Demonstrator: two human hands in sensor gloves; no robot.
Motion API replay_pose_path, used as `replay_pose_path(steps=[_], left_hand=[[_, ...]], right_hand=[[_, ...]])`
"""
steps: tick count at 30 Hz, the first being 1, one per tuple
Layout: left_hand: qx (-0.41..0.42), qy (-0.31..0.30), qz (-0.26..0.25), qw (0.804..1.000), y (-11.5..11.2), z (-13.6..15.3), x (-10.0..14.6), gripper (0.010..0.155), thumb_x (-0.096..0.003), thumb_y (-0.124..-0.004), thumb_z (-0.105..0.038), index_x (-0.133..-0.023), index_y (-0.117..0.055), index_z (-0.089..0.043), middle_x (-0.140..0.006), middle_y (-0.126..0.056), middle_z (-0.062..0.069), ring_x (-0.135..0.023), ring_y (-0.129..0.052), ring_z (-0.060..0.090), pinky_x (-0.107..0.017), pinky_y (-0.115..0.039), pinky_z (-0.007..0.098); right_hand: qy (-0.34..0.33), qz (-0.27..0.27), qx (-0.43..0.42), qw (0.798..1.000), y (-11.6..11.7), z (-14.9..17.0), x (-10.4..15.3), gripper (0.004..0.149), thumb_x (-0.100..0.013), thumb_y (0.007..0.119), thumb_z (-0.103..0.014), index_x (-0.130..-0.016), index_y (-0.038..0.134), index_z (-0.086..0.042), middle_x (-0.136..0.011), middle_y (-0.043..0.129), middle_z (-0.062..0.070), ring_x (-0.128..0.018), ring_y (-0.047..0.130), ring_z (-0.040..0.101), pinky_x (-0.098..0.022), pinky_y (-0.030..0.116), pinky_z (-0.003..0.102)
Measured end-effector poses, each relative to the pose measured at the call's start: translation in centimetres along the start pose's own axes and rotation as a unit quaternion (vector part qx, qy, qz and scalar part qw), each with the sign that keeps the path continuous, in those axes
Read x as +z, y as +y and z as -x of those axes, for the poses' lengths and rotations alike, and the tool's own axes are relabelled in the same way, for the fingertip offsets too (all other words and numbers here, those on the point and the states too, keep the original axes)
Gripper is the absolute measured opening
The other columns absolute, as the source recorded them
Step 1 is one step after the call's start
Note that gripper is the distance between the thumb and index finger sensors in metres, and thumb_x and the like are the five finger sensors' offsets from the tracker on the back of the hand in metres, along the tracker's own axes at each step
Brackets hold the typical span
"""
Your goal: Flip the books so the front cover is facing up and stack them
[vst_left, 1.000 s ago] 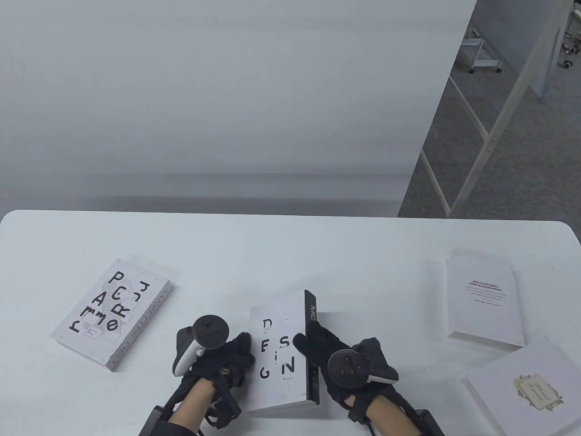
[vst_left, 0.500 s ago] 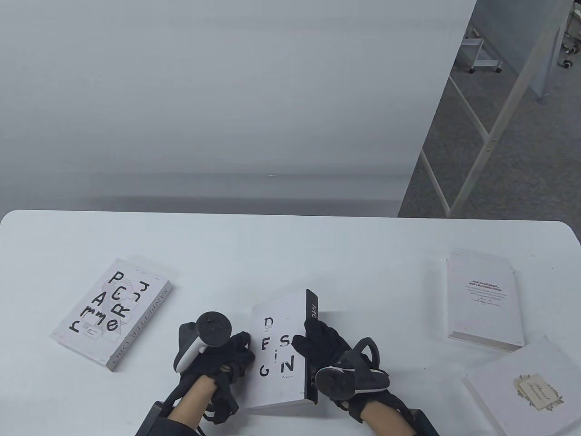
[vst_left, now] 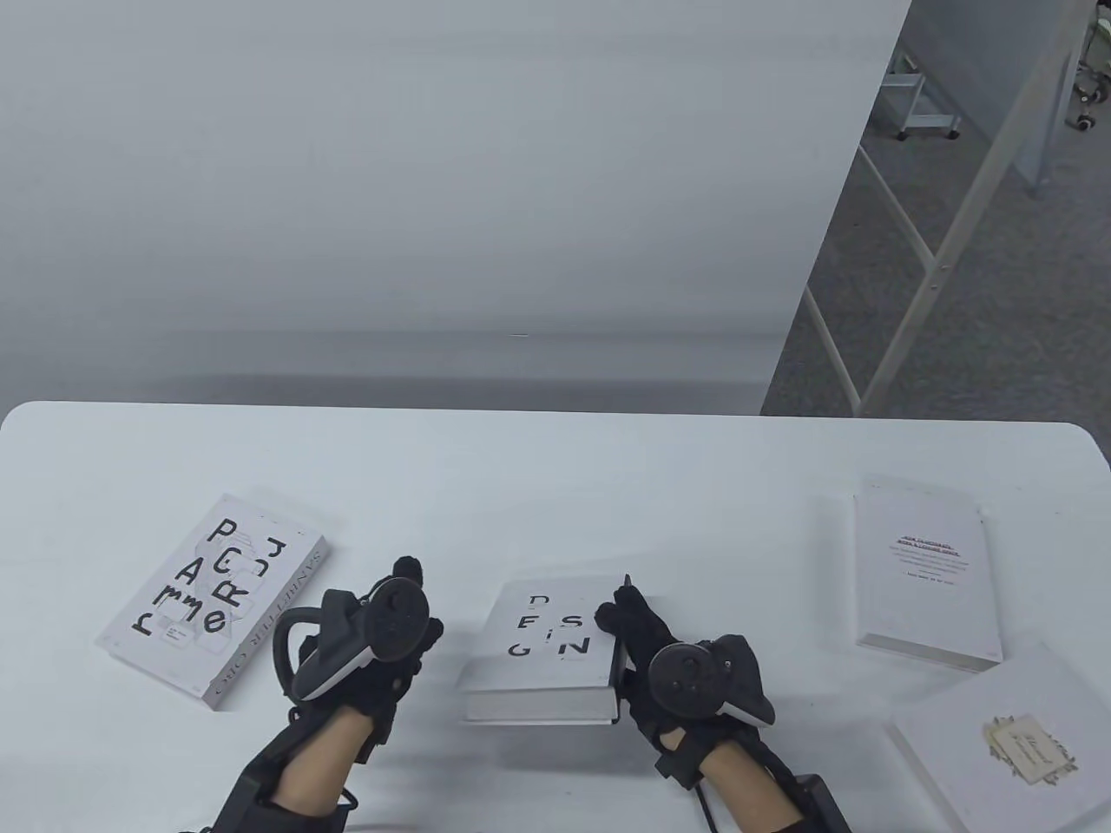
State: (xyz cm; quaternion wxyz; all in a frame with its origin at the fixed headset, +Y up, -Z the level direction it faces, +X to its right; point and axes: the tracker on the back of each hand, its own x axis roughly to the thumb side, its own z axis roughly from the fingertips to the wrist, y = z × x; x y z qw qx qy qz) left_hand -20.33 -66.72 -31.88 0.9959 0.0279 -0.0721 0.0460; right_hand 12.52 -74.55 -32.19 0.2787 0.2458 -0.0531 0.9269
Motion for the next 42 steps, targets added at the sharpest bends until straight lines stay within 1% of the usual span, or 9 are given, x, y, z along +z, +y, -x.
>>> replay_pose_path(steps=[4, 8, 9, 12, 16, 23, 30, 36, 42], left_hand=[[-0.008, -0.035, -0.016, 0.999, 1.9, 0.1, 1.0, 0.084, -0.0433, -0.084, -0.052, -0.107, -0.053, -0.007, -0.104, -0.065, 0.024, -0.088, -0.079, 0.050, -0.056, -0.079, 0.053], [-0.050, -0.055, -0.029, 0.997, 2.9, -0.4, 1.5, 0.090, -0.0416, -0.084, -0.055, -0.109, -0.049, -0.007, -0.110, -0.048, 0.027, -0.097, -0.057, 0.058, -0.064, -0.063, 0.065], [-0.056, -0.061, -0.036, 0.996, 3.1, -0.6, 1.7, 0.091, -0.0411, -0.083, -0.057, -0.110, -0.049, -0.008, -0.111, -0.046, 0.026, -0.099, -0.051, 0.060, -0.065, -0.058, 0.068], [-0.054, -0.070, -0.046, 0.995, 3.6, -0.8, 2.1, 0.098, -0.0407, -0.080, -0.063, -0.112, -0.043, -0.007, -0.113, -0.033, 0.030, -0.097, -0.027, 0.064, -0.064, -0.037, 0.077], [-0.046, -0.077, -0.048, 0.995, 3.9, -0.6, 2.5, 0.103, -0.0397, -0.078, -0.067, -0.113, -0.034, -0.009, -0.110, -0.017, 0.031, -0.092, -0.009, 0.064, -0.061, -0.023, 0.078], [-0.027, -0.066, -0.037, 0.997, 4.4, 0.6, 2.6, 0.102, -0.0399, -0.078, -0.067, -0.113, -0.038, -0.009, -0.110, -0.020, 0.032, -0.091, -0.011, 0.064, -0.061, -0.024, 0.077], [-0.021, -0.063, -0.043, 0.997, 5.1, 0.9, 2.9, 0.099, -0.0401, -0.079, -0.066, -0.113, -0.042, -0.009, -0.110, -0.022, 0.032, -0.091, -0.012, 0.064, -0.061, -0.025, 0.077], [-0.048, -0.057, -0.039, 0.997, 5.4, 0.6, 3.1, 0.098, -0.0394, -0.082, -0.063, -0.112, -0.046, -0.009, -0.110, -0.023, 0.032, -0.091, -0.014, 0.064, -0.061, -0.028, 0.077], [-0.041, -0.058, -0.030, 0.997, 5.0, 0.6, 2.9, 0.097, -0.0397, -0.081, -0.063, -0.112, -0.047, -0.009, -0.109, -0.024, 0.032, -0.091, -0.015, 0.064, -0.061, -0.029, 0.077]], right_hand=[[0.083, 0.019, -0.123, 0.989, -0.5, 1.9, 0.0, 0.073, -0.035, 0.085, -0.028, -0.096, 0.050, -0.013, -0.093, 0.059, 0.035, -0.075, 0.082, 0.051, -0.051, 0.080, 0.053], [0.145, 0.014, -0.237, 0.960, -0.2, 3.8, -0.9, 0.073, -0.037, 0.083, -0.032, -0.096, 0.047, -0.008, -0.091, 0.060, 0.037, -0.073, 0.084, 0.050, -0.049, 0.081, 0.052], [0.172, -0.007, -0.276, 0.946, 0.1, 4.4, -1.5, 0.073, -0.038, 0.082, -0.033, -0.097, 0.046, -0.007, -0.091, 0.059, 0.038, -0.074, 0.082, 0.051, -0.050, 0.080, 0.053], [0.201, -0.021, -0.309, 0.930, 0.6, 5.1, -2.8, 0.073, -0.040, 0.081, -0.034, -0.097, 0.044, -0.007, -0.091, 0.057, 0.038, -0.074, 0.081, 0.050, -0.050, 0.079, 0.052], [0.249, -0.018, -0.394, 0.885, 1.8, 5.8, -5.4, 0.074, -0.043, 0.079, -0.039, -0.096, 0.042, -0.004, -0.090, 0.059, 0.037, -0.074, 0.084, 0.048, -0.049, 0.082, 0.050], [0.313, -0.022, -0.534, 0.785, 5.0, 7.5, -8.9, 0.075, -0.050, 0.072, -0.047, -0.095, 0.037, 0.002, -0.088, 0.060, 0.035, -0.074, 0.086, 0.043, -0.050, 0.083, 0.046], [0.366, -0.006, -0.582, 0.726, 7.6, 7.7, -11.0, 0.075, -0.053, 0.067, -0.049, -0.093, 0.035, 0.007, -0.086, 0.062, 0.037, -0.073, 0.088, 0.042, -0.049, 0.085, 0.044], [0.405, -0.006, -0.559, 0.724, 8.8, 7.7, -12.2, 0.076, -0.053, 0.066, -0.051, -0.091, 0.037, 0.009, -0.083, 0.066, 0.037, -0.070, 0.091, 0.040, -0.047, 0.088, 0.042], [0.413, 0.011, -0.588, 0.695, 10.1, 8.0, -12.9, 0.077, -0.054, 0.063, -0.052, -0.090, 0.036, 0.012, -0.082, 0.066, 0.038, -0.069, 0.092, 0.039, -0.046, 0.088, 0.041]])
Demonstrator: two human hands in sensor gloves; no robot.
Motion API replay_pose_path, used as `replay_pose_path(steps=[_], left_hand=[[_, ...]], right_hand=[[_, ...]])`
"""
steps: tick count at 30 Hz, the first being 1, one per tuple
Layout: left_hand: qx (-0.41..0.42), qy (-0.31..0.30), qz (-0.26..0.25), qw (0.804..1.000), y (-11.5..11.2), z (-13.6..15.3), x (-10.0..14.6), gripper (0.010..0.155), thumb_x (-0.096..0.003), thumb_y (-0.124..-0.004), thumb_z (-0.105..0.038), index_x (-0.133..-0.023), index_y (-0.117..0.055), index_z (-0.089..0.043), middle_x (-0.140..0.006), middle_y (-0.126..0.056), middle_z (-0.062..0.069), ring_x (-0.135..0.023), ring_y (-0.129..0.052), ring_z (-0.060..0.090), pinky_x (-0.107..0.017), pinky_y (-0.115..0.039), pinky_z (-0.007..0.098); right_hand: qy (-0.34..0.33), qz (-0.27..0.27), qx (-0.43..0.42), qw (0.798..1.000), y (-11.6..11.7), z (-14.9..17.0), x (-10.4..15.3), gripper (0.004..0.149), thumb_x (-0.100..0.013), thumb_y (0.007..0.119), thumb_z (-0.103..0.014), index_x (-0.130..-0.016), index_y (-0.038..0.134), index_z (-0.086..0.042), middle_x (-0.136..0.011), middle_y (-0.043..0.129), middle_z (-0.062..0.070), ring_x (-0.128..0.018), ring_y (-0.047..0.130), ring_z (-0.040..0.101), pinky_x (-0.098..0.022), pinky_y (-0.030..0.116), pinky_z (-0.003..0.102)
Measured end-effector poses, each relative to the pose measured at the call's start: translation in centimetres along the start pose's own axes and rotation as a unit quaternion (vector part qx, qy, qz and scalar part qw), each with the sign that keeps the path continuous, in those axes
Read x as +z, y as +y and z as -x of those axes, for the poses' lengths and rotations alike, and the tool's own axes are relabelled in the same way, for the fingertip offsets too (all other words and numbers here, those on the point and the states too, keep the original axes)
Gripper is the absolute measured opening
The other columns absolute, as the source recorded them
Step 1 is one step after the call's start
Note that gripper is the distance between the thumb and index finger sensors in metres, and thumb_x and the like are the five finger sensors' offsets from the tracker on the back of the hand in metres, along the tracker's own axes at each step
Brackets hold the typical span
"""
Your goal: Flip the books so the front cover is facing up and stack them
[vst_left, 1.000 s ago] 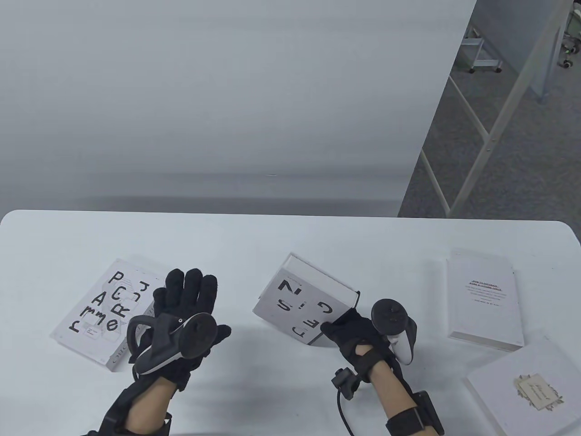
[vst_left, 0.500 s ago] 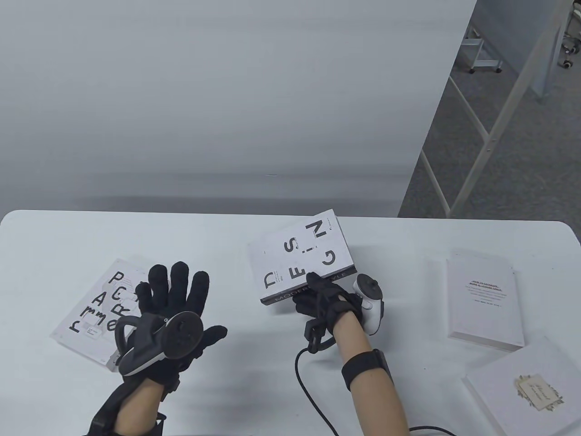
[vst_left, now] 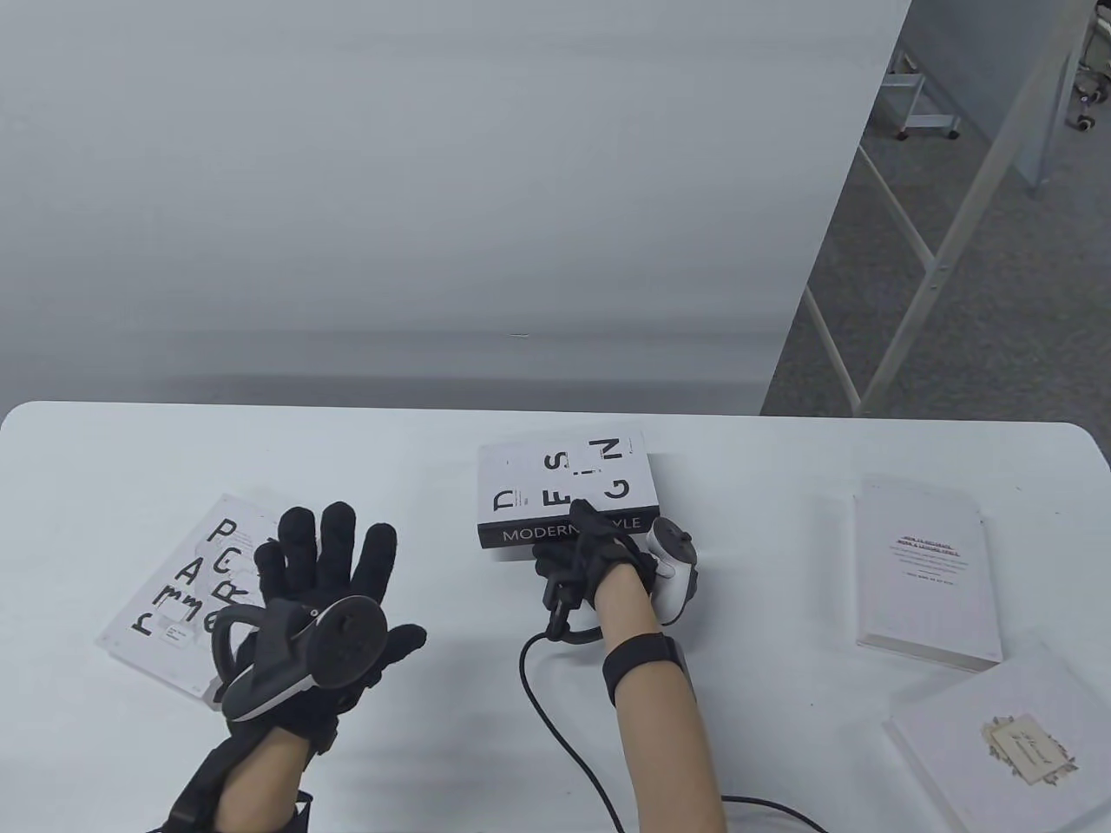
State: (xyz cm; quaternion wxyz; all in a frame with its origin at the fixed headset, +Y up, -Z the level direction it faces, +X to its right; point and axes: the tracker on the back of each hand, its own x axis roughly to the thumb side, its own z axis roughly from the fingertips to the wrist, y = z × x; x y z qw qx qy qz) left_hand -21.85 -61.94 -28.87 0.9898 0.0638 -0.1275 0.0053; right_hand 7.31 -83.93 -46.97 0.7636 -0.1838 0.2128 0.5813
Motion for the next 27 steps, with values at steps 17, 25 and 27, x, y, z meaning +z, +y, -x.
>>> replay_pose_path(steps=[17, 25, 27], left_hand=[[0.006, 0.007, 0.022, 1.000, -0.9, 0.5, -0.4, 0.096, -0.0399, -0.081, -0.063, -0.112, -0.049, -0.009, -0.109, -0.025, 0.033, -0.091, -0.015, 0.065, -0.062, -0.029, 0.077], [0.005, -0.001, 0.019, 1.000, -0.9, 0.2, -0.4, 0.097, -0.0403, -0.080, -0.064, -0.112, -0.046, -0.008, -0.109, -0.024, 0.033, -0.092, -0.016, 0.065, -0.062, -0.030, 0.076], [0.005, -0.004, 0.015, 1.000, -0.9, 0.0, -0.4, 0.098, -0.0405, -0.080, -0.064, -0.112, -0.045, -0.008, -0.110, -0.025, 0.032, -0.092, -0.017, 0.064, -0.062, -0.030, 0.077]], right_hand=[[-0.021, -0.035, -0.028, 0.999, 1.9, 0.8, -0.4, 0.077, -0.055, 0.051, -0.042, -0.091, 0.022, 0.019, -0.084, 0.055, 0.046, -0.074, 0.082, 0.046, -0.050, 0.082, 0.046], [-0.078, -0.077, 0.051, 0.993, 1.2, -1.2, 1.9, 0.073, -0.055, 0.058, -0.036, -0.095, 0.019, 0.011, -0.089, 0.047, 0.044, -0.078, 0.076, 0.048, -0.054, 0.077, 0.049], [-0.090, -0.092, 0.052, 0.990, 0.5, -2.0, 2.8, 0.075, -0.055, 0.059, -0.037, -0.095, 0.018, 0.011, -0.089, 0.045, 0.045, -0.079, 0.074, 0.050, -0.055, 0.076, 0.050]])
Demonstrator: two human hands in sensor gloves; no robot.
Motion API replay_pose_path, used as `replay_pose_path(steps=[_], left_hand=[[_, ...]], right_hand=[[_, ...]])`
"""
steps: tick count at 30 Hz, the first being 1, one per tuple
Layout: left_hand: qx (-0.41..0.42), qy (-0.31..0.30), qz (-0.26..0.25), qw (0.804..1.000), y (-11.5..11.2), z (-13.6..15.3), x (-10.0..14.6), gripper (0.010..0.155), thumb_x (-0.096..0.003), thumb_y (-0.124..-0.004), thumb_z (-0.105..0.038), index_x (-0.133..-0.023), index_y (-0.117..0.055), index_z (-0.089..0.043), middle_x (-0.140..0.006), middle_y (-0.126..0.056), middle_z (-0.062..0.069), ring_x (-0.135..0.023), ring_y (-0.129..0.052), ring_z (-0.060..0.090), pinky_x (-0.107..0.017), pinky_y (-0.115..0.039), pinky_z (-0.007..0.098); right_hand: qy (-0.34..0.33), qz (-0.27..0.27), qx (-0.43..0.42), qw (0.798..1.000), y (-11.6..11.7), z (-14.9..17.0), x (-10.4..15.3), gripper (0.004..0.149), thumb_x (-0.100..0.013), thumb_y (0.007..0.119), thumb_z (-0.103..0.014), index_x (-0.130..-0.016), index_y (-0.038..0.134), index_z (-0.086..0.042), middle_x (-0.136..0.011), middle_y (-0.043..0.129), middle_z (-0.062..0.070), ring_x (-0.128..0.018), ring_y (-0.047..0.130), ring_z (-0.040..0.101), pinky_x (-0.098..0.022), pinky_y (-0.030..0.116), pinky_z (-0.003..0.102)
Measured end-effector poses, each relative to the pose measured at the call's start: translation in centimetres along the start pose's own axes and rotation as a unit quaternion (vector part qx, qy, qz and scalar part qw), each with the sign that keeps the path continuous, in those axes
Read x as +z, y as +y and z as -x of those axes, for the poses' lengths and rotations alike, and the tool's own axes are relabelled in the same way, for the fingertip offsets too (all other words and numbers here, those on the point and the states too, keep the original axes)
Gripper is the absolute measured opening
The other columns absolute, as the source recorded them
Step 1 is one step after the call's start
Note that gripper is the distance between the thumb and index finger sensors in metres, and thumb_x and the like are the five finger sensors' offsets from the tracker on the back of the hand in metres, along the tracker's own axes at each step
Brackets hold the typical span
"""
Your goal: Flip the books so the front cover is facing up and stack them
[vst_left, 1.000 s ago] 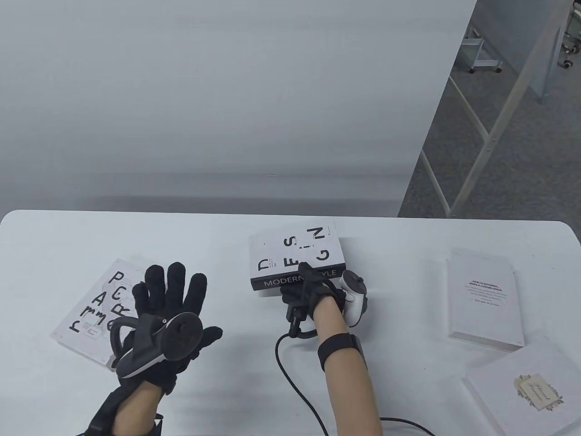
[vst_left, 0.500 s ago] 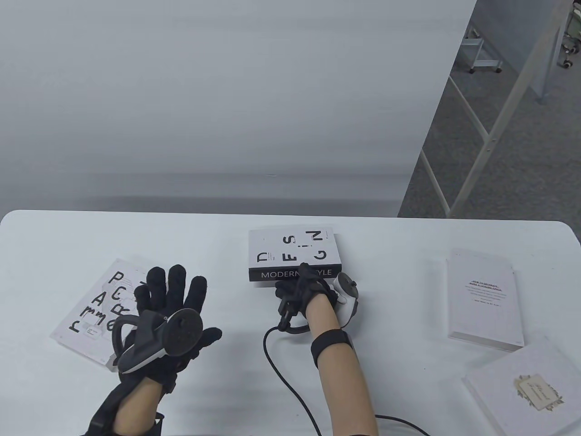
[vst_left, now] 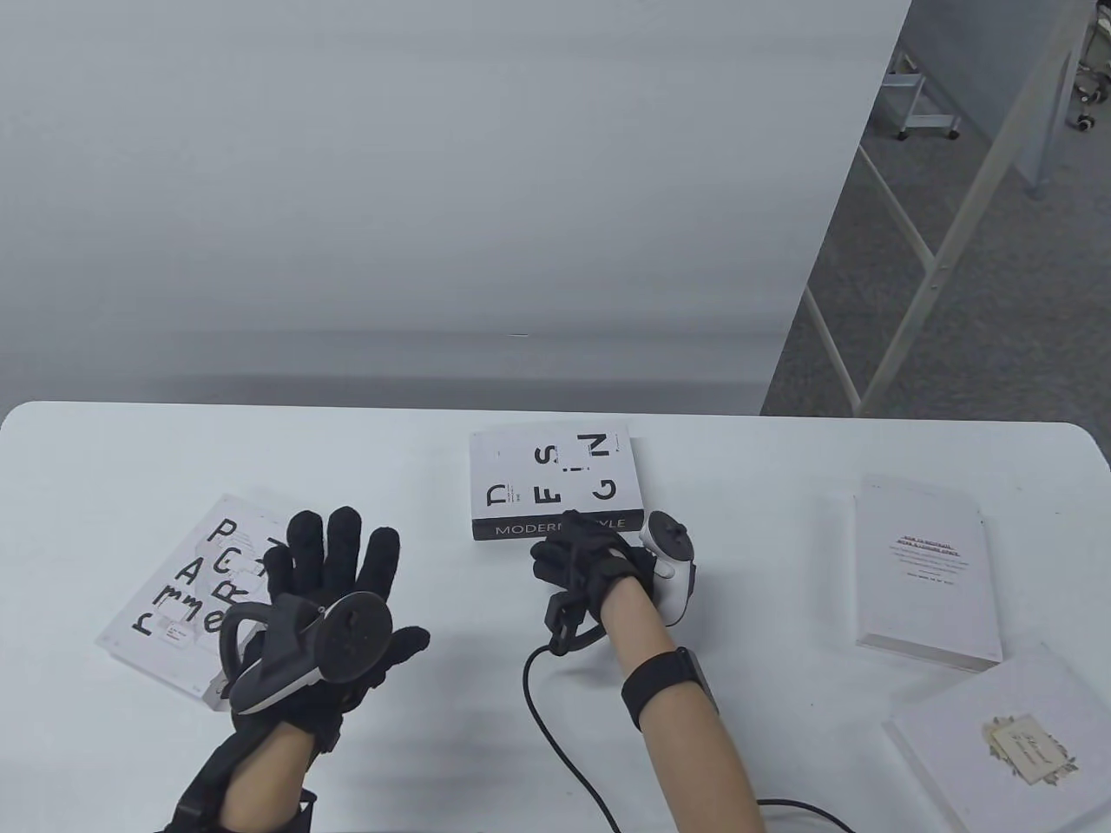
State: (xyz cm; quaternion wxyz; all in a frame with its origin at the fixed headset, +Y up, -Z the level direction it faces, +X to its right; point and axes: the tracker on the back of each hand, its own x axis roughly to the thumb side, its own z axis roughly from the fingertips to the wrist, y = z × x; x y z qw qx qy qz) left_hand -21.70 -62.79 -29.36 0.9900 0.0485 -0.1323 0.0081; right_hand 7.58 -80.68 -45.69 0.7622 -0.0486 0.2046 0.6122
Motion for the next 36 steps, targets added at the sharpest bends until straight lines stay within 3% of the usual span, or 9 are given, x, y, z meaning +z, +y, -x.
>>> replay_pose_path(steps=[6, 10, 15, 19, 23, 26, 31, 36], left_hand=[[-0.004, -0.004, -0.006, 1.000, -0.2, -0.5, -0.1, 0.096, -0.0424, -0.076, -0.065, -0.112, -0.045, -0.007, -0.110, -0.027, 0.033, -0.095, -0.023, 0.064, -0.062, -0.032, 0.077], [0.007, -0.008, 0.003, 1.000, -0.7, -0.5, -0.3, 0.096, -0.0436, -0.073, -0.066, -0.112, -0.043, -0.006, -0.110, -0.027, 0.032, -0.097, -0.027, 0.063, -0.064, -0.041, 0.074], [0.009, -0.001, 0.005, 1.000, -0.9, -0.1, -0.3, 0.097, -0.0439, -0.071, -0.067, -0.112, -0.041, -0.005, -0.110, -0.027, 0.033, -0.097, -0.031, 0.064, -0.065, -0.045, 0.073], [0.012, -0.005, 0.008, 1.000, -1.1, -0.2, -0.5, 0.099, -0.0440, -0.070, -0.069, -0.112, -0.038, -0.005, -0.110, -0.026, 0.033, -0.096, -0.027, 0.065, -0.064, -0.039, 0.075], [0.012, -0.007, 0.011, 1.000, -1.3, -0.4, -0.6, 0.098, -0.0440, -0.070, -0.069, -0.112, -0.039, -0.005, -0.110, -0.026, 0.033, -0.095, -0.024, 0.065, -0.064, -0.037, 0.076], [0.006, -0.007, 0.014, 1.000, -1.4, -0.5, -0.6, 0.098, -0.0441, -0.070, -0.069, -0.112, -0.039, -0.006, -0.110, -0.025, 0.033, -0.095, -0.022, 0.064, -0.063, -0.036, 0.076], [0.001, -0.009, 0.013, 1.000, -1.5, -0.8, -0.6, 0.098, -0.0439, -0.070, -0.069, -0.113, -0.039, -0.006, -0.110, -0.025, 0.032, -0.094, -0.019, 0.064, -0.063, -0.034, 0.077], [-0.001, -0.011, 0.021, 1.000, -1.9, -1.0, -0.8, 0.098, -0.0440, -0.070, -0.069, -0.112, -0.039, -0.006, -0.110, -0.024, 0.033, -0.094, -0.019, 0.064, -0.063, -0.034, 0.077]], right_hand=[[-0.076, -0.011, 0.135, 0.988, -2.5, -3.4, 3.4, 0.074, -0.056, 0.054, -0.041, -0.097, 0.016, 0.009, -0.091, 0.038, 0.046, -0.081, 0.067, 0.055, -0.055, 0.071, 0.056], [-0.115, 0.013, 0.198, 0.973, -4.4, -5.2, 5.8, 0.075, -0.055, 0.058, -0.042, -0.098, 0.020, 0.007, -0.092, 0.035, 0.047, -0.080, 0.064, 0.060, -0.053, 0.068, 0.061], [-0.160, 0.052, 0.270, 0.948, -7.8, -7.3, 9.1, 0.084, -0.055, 0.061, -0.051, -0.099, 0.022, 0.008, -0.093, 0.025, 0.050, -0.080, 0.052, 0.068, -0.053, 0.059, 0.069], [-0.158, 0.095, 0.367, 0.912, -11.2, -9.3, 11.7, 0.089, -0.054, 0.064, -0.056, -0.100, 0.022, 0.008, -0.095, 0.025, 0.049, -0.081, 0.048, 0.071, -0.052, 0.054, 0.074], [-0.117, 0.129, 0.473, 0.864, -14.3, -10.5, 13.8, 0.090, -0.054, 0.064, -0.060, -0.101, 0.029, 0.008, -0.096, 0.025, 0.049, -0.082, 0.047, 0.071, -0.053, 0.054, 0.075], [-0.050, 0.161, 0.534, 0.829, -16.9, -10.1, 14.7, 0.091, -0.053, 0.067, -0.061, -0.102, 0.031, 0.007, -0.097, 0.026, 0.048, -0.083, 0.046, 0.071, -0.053, 0.053, 0.076], [0.056, 0.219, 0.593, 0.773, -21.1, -9.2, 15.6, 0.093, -0.050, 0.071, -0.062, -0.104, 0.032, 0.003, -0.102, 0.024, 0.044, -0.086, 0.031, 0.073, -0.050, 0.043, 0.085], [0.127, 0.238, 0.569, 0.776, -24.6, -8.1, 15.8, 0.090, -0.050, 0.074, -0.056, -0.104, 0.030, 0.000, -0.103, 0.021, 0.040, -0.088, 0.024, 0.072, -0.050, 0.034, 0.088]])
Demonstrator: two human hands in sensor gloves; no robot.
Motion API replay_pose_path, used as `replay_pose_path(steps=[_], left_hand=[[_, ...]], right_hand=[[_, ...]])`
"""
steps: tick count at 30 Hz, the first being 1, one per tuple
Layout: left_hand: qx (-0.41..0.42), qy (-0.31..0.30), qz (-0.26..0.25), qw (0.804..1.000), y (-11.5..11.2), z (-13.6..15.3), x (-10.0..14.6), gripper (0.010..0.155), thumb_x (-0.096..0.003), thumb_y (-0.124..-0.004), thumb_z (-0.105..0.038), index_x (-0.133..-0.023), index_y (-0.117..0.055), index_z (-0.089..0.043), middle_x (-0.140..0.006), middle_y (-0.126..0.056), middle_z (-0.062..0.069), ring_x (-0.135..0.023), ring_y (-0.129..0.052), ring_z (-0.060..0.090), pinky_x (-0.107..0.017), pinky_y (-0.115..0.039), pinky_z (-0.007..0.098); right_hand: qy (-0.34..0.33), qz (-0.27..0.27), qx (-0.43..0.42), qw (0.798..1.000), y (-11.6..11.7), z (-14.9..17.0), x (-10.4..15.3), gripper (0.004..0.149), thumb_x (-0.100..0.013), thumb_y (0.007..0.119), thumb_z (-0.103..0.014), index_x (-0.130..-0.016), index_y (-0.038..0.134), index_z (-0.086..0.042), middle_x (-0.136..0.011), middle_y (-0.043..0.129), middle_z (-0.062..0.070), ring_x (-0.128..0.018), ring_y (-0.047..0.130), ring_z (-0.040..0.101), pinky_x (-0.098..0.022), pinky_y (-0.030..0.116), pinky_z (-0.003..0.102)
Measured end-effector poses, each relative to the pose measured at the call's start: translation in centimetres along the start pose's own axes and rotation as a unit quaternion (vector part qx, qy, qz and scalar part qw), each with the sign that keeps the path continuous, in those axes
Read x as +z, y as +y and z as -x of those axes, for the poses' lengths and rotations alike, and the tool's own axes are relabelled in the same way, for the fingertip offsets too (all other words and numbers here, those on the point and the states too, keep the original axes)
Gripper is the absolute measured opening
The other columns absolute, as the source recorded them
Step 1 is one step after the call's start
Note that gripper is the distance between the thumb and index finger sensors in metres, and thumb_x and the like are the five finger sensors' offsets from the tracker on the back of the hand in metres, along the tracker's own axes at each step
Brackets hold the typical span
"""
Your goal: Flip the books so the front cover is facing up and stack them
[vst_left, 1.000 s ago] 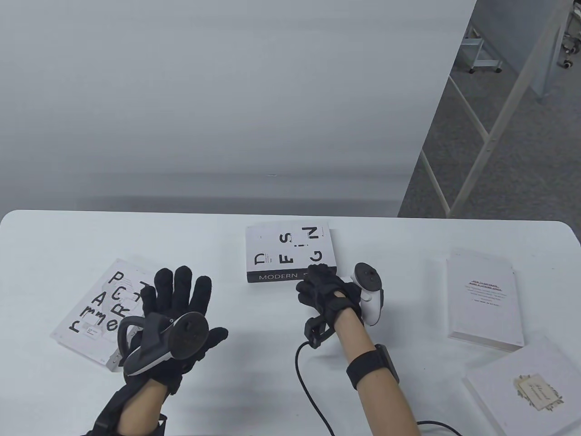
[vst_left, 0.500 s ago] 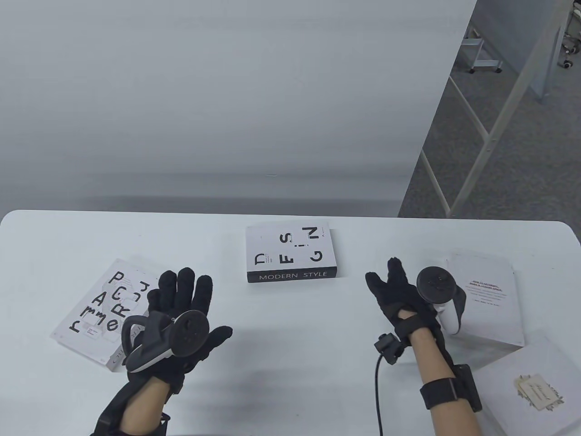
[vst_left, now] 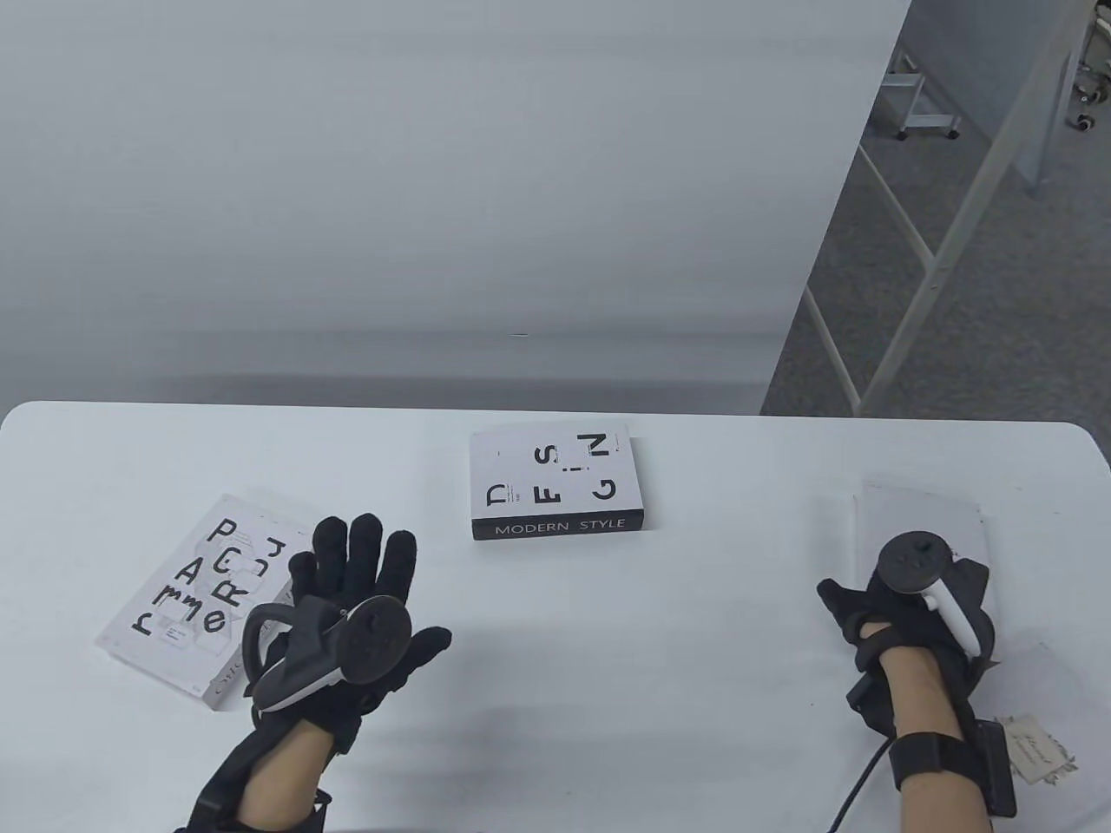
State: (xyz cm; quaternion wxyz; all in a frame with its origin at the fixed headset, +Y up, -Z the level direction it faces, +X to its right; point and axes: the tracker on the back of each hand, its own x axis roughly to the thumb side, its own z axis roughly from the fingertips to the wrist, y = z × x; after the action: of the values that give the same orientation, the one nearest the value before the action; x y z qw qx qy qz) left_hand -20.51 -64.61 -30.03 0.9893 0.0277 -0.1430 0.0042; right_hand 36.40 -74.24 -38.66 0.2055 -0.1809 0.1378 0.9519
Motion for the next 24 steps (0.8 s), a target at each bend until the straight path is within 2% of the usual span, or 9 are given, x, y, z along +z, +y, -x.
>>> replay_pose_path(steps=[3, 6, 11, 18, 24], left_hand=[[-0.001, 0.002, 0.002, 1.000, -0.2, 0.1, -0.1, 0.097, -0.0440, -0.070, -0.069, -0.112, -0.040, -0.006, -0.110, -0.025, 0.032, -0.095, -0.019, 0.064, -0.063, -0.035, 0.076], [0.000, 0.007, 0.008, 1.000, -0.6, 0.4, -0.3, 0.097, -0.0442, -0.069, -0.068, -0.112, -0.040, -0.006, -0.110, -0.025, 0.032, -0.095, -0.019, 0.064, -0.064, -0.035, 0.076], [-0.001, 0.013, 0.019, 1.000, -1.1, 0.7, -0.5, 0.097, -0.0442, -0.069, -0.068, -0.112, -0.041, -0.006, -0.110, -0.025, 0.032, -0.095, -0.019, 0.064, -0.064, -0.035, 0.076], [-0.002, 0.019, 0.031, 0.999, -1.7, 1.1, -0.7, 0.096, -0.0443, -0.069, -0.068, -0.112, -0.041, -0.006, -0.110, -0.025, 0.032, -0.095, -0.020, 0.064, -0.064, -0.035, 0.076], [-0.001, 0.020, 0.033, 0.999, -1.7, 1.1, -0.7, 0.096, -0.0441, -0.069, -0.068, -0.112, -0.041, -0.006, -0.110, -0.025, 0.032, -0.095, -0.020, 0.063, -0.064, -0.036, 0.076]], right_hand=[[0.035, -0.032, 0.030, 0.998, -0.1, 1.5, -0.7, 0.086, -0.050, 0.075, -0.049, -0.105, 0.025, -0.005, -0.105, 0.012, 0.034, -0.090, 0.011, 0.067, -0.052, 0.018, 0.087], [0.066, -0.021, 0.020, 0.997, -0.4, 3.2, -1.6, 0.080, -0.050, 0.075, -0.042, -0.105, 0.027, -0.009, -0.107, 0.013, 0.030, -0.092, 0.008, 0.063, -0.053, 0.013, 0.085], [0.115, -0.045, -0.004, 0.992, -0.4, 4.5, -3.0, 0.074, -0.052, 0.073, -0.036, -0.105, 0.026, -0.014, -0.109, 0.010, 0.024, -0.095, 0.001, 0.057, -0.056, 0.005, 0.083], [0.118, -0.075, 0.025, 0.990, 0.2, 4.2, -4.2, 0.068, -0.052, 0.073, -0.033, -0.105, 0.032, -0.021, -0.111, 0.012, 0.017, -0.099, 0.004, 0.051, -0.062, 0.004, 0.078], [0.116, -0.083, 0.021, 0.990, 0.3, 4.1, -4.6, 0.067, -0.052, 0.073, -0.031, -0.105, 0.034, -0.020, -0.111, 0.015, 0.018, -0.101, 0.007, 0.049, -0.064, 0.006, 0.076]])
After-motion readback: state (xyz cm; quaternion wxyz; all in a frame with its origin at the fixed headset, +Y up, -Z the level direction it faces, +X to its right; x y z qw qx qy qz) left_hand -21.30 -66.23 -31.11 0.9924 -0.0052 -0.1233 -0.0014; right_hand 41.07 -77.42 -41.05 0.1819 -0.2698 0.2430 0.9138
